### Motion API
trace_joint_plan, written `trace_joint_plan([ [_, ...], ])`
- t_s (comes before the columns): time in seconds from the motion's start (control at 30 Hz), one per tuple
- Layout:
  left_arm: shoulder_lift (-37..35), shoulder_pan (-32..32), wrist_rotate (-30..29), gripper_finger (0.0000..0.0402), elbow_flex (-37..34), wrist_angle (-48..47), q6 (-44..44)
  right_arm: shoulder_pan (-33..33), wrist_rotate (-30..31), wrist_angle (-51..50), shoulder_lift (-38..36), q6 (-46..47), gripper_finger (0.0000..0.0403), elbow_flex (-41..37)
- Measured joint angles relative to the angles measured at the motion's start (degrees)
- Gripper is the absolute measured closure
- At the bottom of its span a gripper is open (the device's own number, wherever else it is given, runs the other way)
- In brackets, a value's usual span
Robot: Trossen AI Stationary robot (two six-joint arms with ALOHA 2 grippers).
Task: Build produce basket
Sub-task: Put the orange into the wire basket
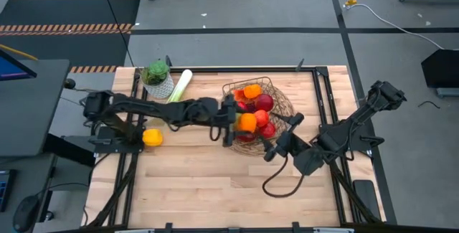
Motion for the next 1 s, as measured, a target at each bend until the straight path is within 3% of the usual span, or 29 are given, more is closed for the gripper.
trace_joint_plan([
  [0.37, 11.31, 0.71, 0.04, 0.0056, 10.43, 0.25, 5.38, -5.09, -2.43, 2.14, 0.16, -2.86, 0.0029, -0.02],
  [0.63, 12.46, 0.53, -0.84, 0.0056, 11.25, 0.06, 2.93, -5.94, -2.70, -3.20, 0.16, 3.35, 0.0029, -0.04],
  [0.83, 12.46, 0.56, -0.94, 0.0056, 11.25, 0.36, 9.18, -5.94, -7.12, -5.49, 0.16, 8.07, 0.0029, -0.04],
  [1.0, 12.46, 0.98, -0.93, 0.0056, 11.25, 0.35, 11.28, -6.27, -7.29, -5.55, 0.16, 8.63, 0.0029, -0.04],
])
